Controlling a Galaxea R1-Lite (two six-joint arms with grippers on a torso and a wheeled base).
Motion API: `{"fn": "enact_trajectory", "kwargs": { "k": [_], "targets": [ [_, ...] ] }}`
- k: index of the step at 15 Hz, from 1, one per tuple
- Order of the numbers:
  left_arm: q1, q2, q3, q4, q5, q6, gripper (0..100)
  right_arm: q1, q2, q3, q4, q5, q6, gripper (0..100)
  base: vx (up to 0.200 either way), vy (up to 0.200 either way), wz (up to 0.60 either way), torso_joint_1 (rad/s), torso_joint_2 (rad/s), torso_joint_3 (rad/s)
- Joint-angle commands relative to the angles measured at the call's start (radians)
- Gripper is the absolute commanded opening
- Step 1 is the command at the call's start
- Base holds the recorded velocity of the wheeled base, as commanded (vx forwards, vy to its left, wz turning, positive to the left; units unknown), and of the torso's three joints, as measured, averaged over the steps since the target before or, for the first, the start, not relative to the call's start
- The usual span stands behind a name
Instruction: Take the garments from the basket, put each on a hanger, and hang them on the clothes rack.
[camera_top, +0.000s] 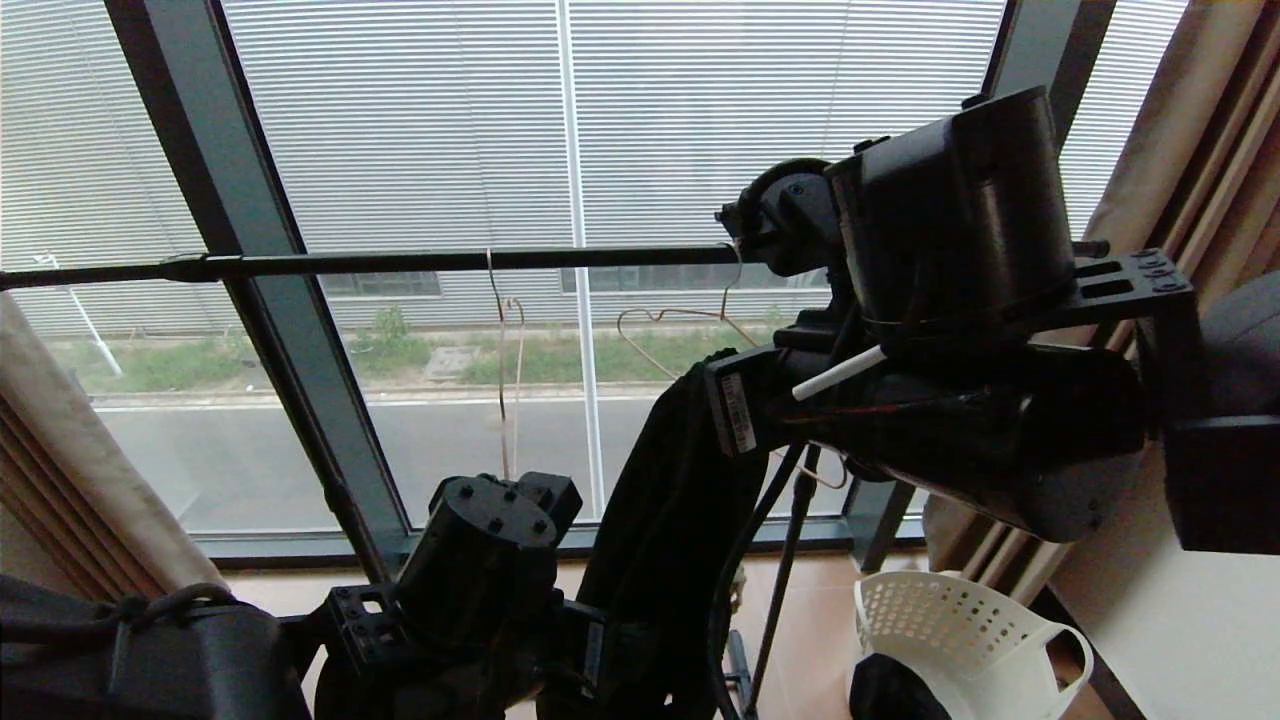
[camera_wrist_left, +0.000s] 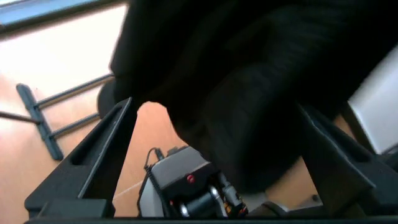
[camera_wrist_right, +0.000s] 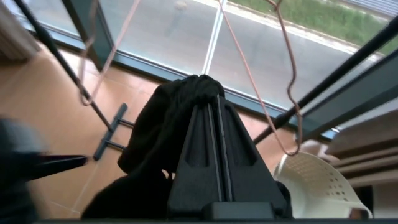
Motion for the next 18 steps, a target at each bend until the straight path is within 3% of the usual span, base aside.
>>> {"fn": "enact_trajectory", "kwargs": {
  "k": [1,4,10,11,15,18],
  "targets": [
    [0.001,0.058,0.005,0.000,0.002,-0.001,100,0.007,-0.036,0.001,0.001,0.000,0.004,0,0.000,0.000,0.00,0.000,0.00,0.000],
    [0.001,0.054,0.043,0.002,0.009,-0.001,100,0.001,-0.077,0.015,0.001,0.000,0.004,0,0.000,0.000,0.00,0.000,0.00,0.000],
    [0.021,-0.071,0.158,0.002,0.016,0.001,100,-0.114,-0.177,0.112,-0.009,-0.043,0.006,0,0.000,0.000,0.00,0.000,0.00,0.000],
    [0.024,-0.104,0.174,0.002,0.016,0.001,0,-0.125,-0.200,0.139,-0.009,-0.049,0.007,0,0.000,0.000,0.00,0.000,0.00,0.000],
    [0.041,-0.241,0.201,0.009,0.016,0.005,0,-0.170,-0.272,0.254,-0.009,-0.055,0.007,0,0.000,0.000,0.00,0.000,0.00,0.000],
    [0.096,-0.285,0.183,0.019,0.014,0.058,0,-0.174,-0.309,0.352,-0.010,-0.055,0.009,0,0.000,0.000,0.00,0.000,0.00,0.000]
  ]
}}
